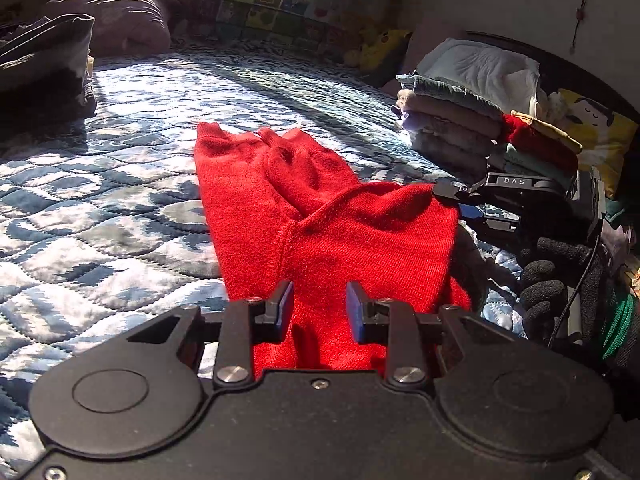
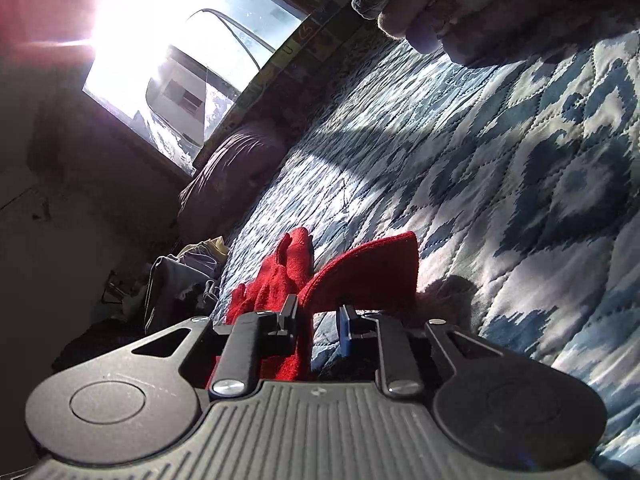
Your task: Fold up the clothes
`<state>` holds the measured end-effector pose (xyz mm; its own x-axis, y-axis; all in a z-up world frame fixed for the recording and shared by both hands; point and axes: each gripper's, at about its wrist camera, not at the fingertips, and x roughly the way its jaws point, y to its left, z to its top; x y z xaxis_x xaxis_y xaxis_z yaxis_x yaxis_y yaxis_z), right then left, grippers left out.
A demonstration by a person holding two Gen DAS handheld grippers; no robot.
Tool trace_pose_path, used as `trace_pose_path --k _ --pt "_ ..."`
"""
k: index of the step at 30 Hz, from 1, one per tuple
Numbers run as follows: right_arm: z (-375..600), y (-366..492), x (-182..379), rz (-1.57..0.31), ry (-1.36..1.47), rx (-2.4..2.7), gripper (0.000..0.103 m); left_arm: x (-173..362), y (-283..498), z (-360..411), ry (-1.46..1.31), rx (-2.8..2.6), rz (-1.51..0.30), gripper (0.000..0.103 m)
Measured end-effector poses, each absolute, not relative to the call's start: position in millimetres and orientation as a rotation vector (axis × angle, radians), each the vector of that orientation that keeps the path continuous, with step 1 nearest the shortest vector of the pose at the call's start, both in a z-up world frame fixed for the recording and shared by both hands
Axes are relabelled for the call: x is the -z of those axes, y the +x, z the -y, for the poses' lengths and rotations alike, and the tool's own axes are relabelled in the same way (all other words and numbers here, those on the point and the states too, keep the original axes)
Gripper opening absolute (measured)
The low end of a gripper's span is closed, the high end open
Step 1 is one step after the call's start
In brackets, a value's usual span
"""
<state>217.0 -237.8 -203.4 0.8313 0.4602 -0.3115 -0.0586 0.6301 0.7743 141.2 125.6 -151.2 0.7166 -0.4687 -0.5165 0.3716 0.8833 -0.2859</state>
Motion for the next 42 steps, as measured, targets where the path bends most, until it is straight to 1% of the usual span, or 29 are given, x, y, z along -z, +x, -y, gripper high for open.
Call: trace_pose_path --k 3,4,7,9,10,11,12,13,14,15,16,17,18,19,20,21,22,27,30,35,42 --pt "236 216 199 -0.526 0.805 -0.280 0.018 158 133 -120 -0.120 0.500 -0.641 0.026" --pt "234 217 195 -0.525 0.787 -0.269 0.015 160 131 -113 -0.076 0.521 -0.645 0.026" --pt "229 217 182 -0.513 0.718 -0.240 0.015 157 123 -100 -0.010 0.593 -0.613 0.026" --pt "231 221 179 -0.530 0.726 -0.199 0.015 155 119 -90 0.016 0.655 -0.591 0.028" --pt "232 224 179 -0.540 0.734 -0.178 0.018 155 116 -84 0.048 0.674 -0.579 0.029" --pt "235 227 182 -0.559 0.772 -0.172 0.030 156 114 -79 0.090 0.680 -0.568 0.032" --pt "239 231 187 -0.581 0.819 -0.169 0.037 158 112 -73 0.140 0.680 -0.560 0.033" --pt "242 235 192 -0.603 0.867 -0.166 0.047 160 110 -67 0.187 0.681 -0.552 0.034" --pt "244 237 195 -0.618 0.890 -0.156 0.048 162 110 -63 0.223 0.682 -0.547 0.034" --pt "242 239 195 -0.618 0.879 -0.152 0.047 165 109 -59 0.262 0.680 -0.541 0.034" --pt "240 241 194 -0.616 0.859 -0.150 0.041 167 108 -57 0.295 0.678 -0.535 0.034" --pt "237 242 193 -0.613 0.840 -0.147 0.022 167 107 -56 0.314 0.669 -0.527 0.034" --pt "234 244 190 -0.615 0.818 -0.149 0.012 168 107 -55 0.333 0.660 -0.518 0.034" --pt "229 245 183 -0.608 0.784 -0.149 0.006 169 107 -55 0.349 0.652 -0.510 0.028" --pt "224 246 176 -0.599 0.747 -0.149 0.006 168 107 -57 0.346 0.651 -0.501 0.014" --pt "219 247 166 -0.591 0.699 -0.143 0.006 165 107 -61 0.326 0.655 -0.495 0.008" --pt "213 248 155 -0.579 0.656 -0.145 0.006 162 108 -65 0.303 0.660 -0.490 0.006" --pt "174 264 104 -0.542 0.456 -0.166 0.006 151 113 -92 0.127 0.678 -0.486 0.004" --pt "149 280 83 -0.561 0.365 -0.186 0.006 150 120 -109 0.002 0.679 -0.508 0.003" --pt "98 306 68 -0.609 0.251 -0.210 0.006 153 128 -133 -0.155 0.671 -0.536 0.003" --pt "26 335 72 -0.686 0.143 -0.243 0.006 153 133 -160 -0.269 0.629 -0.543 0.003"
